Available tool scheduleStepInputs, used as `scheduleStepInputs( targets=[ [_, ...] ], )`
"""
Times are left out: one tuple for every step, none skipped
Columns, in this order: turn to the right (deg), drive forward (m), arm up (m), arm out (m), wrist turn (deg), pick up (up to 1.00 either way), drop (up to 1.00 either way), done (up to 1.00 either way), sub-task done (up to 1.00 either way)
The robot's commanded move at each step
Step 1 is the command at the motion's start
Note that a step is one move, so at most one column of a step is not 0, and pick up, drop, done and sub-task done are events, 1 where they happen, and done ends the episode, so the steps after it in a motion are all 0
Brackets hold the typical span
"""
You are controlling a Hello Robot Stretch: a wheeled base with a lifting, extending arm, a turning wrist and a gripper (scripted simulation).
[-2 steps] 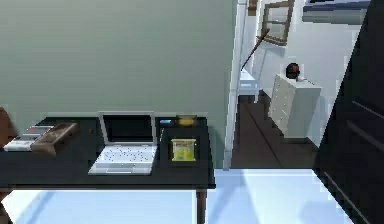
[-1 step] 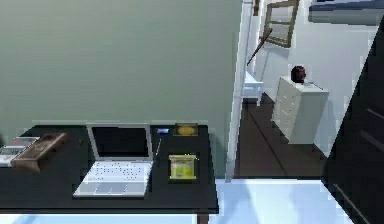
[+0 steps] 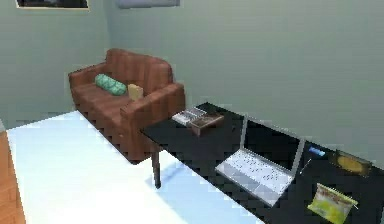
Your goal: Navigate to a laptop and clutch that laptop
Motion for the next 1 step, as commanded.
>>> scheduleStepInputs(
  targets=[
    [-45.0, 0.00, 0.00, 0.00, 0.0, 0.00, 0.00, 0.00, 0.00]
  ],
)
